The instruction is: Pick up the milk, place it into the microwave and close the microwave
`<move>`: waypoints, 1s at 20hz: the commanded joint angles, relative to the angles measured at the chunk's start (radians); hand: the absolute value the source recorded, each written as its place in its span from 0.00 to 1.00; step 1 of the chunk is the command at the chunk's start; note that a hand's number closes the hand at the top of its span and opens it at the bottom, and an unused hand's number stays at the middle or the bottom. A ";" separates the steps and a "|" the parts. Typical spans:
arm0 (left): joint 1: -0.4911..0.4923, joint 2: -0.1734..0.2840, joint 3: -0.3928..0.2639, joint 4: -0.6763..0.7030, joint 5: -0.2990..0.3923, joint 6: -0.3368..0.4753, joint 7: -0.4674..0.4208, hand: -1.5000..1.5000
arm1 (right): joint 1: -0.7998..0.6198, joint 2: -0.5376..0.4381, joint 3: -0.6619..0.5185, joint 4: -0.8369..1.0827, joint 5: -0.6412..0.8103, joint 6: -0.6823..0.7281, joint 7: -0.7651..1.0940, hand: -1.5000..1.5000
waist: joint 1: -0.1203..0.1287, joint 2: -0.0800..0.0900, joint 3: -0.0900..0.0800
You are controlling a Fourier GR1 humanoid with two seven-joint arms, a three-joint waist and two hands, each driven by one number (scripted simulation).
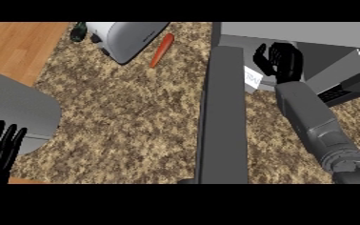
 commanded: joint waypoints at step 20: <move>-0.097 0.030 0.004 0.094 -0.026 0.008 -0.004 0.00 | -0.029 0.062 0.062 0.008 0.079 -0.077 0.024 0.00 | 0.015 0.001 0.000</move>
